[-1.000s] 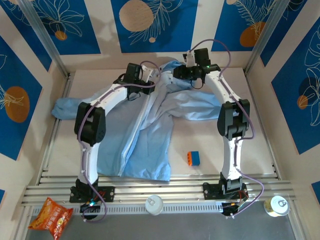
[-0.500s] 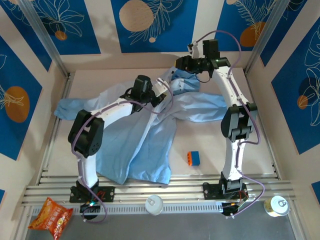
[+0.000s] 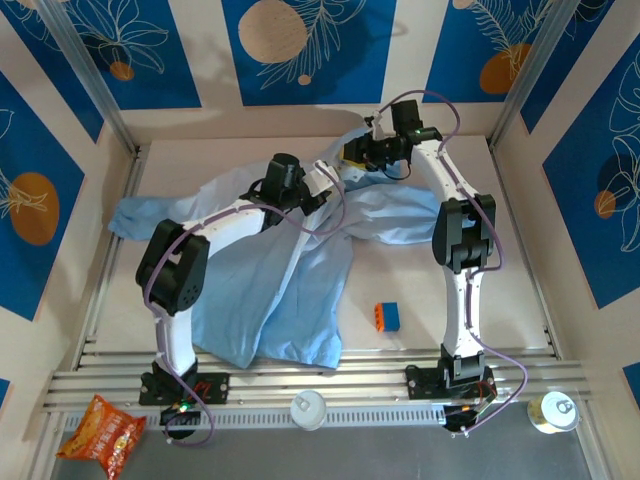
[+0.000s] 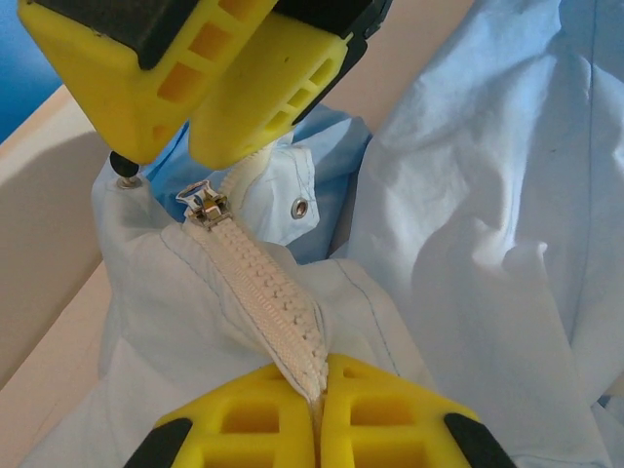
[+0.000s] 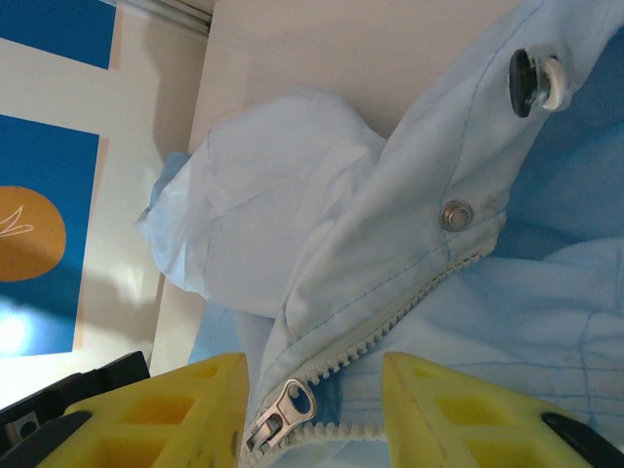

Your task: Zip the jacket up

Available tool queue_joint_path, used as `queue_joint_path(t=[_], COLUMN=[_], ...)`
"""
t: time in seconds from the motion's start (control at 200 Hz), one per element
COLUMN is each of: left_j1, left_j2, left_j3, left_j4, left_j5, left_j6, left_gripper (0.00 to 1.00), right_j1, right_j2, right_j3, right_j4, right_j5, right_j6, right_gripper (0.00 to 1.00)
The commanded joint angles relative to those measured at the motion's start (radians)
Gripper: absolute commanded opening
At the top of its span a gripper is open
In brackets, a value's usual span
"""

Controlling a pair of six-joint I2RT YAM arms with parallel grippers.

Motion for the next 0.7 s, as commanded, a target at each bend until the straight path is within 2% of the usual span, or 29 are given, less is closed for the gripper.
queue_joint_path(t=[0.0,0.355,0.695], left_j1=[-0.002,-0.002,-0.001], left_j2=[0.001,0.009,0.016], left_j3=[-0.001,0.013,0.019], left_j4=[0.055,0.057,0.044], left_j5=[0.053,0.053,0.035], left_j6=[0.035,0.019,0.015], left_gripper=[0.0,0.0,0.0], right_j1=[-0.001,0.01,0.008], right_j2=[0.04,0.101,0.049], right_j3=[0.029,0.066,0.019], right_j4=[-0.042,-0.019,0.053], right_j5=[-0.061,-0.142,-0.193], right_j6=[0.008,0.048,0.1], right_gripper=[0.42,0.42,0.39])
